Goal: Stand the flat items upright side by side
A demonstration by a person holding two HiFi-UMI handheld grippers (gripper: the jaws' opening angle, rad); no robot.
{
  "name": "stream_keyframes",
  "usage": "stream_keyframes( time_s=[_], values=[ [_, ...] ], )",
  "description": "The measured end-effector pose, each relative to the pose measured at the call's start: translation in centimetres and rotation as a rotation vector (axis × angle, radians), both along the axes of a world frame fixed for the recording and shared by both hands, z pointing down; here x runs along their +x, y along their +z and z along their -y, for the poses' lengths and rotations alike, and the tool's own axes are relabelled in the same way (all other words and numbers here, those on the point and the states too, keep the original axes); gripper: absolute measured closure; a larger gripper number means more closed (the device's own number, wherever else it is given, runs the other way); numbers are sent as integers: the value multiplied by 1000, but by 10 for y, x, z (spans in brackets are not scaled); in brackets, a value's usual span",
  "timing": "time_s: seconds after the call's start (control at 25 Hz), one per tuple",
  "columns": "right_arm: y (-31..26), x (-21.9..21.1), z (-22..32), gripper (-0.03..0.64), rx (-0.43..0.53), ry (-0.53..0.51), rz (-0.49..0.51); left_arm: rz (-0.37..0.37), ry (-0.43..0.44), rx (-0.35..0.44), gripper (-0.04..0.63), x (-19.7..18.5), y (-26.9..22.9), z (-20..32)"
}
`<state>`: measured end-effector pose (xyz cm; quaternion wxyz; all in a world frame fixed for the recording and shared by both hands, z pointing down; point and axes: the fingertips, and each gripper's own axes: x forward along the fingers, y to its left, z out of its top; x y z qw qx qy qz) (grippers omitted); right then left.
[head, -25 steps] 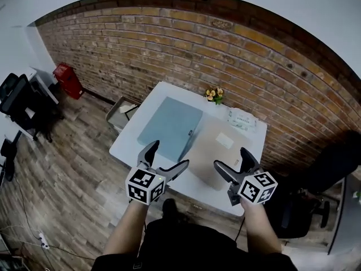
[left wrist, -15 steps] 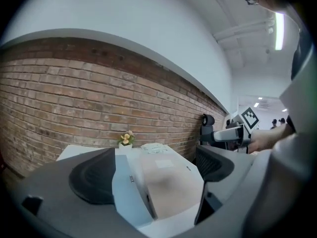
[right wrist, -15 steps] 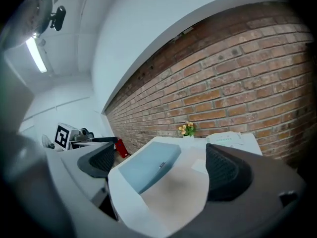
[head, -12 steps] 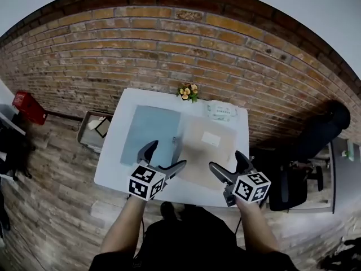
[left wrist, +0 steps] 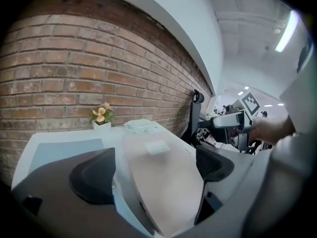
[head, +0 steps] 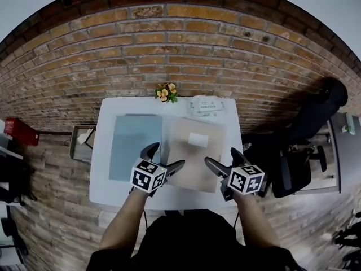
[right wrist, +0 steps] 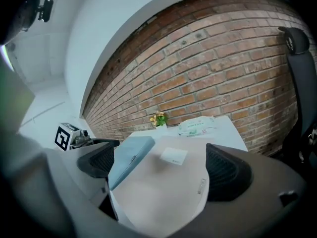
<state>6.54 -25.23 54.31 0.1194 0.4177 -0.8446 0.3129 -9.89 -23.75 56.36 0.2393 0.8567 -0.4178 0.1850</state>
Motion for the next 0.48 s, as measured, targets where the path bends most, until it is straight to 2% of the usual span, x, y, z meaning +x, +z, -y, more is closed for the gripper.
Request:
stream_keyframes(
  time_s=[0.32,0.48],
  values=[
    [56,13,29,34,-142,0,0,55,56,-162,75,21,55,32],
    [81,12,35,34,-215,-9,7,111,87,-264,75,25,80,33]
  ],
)
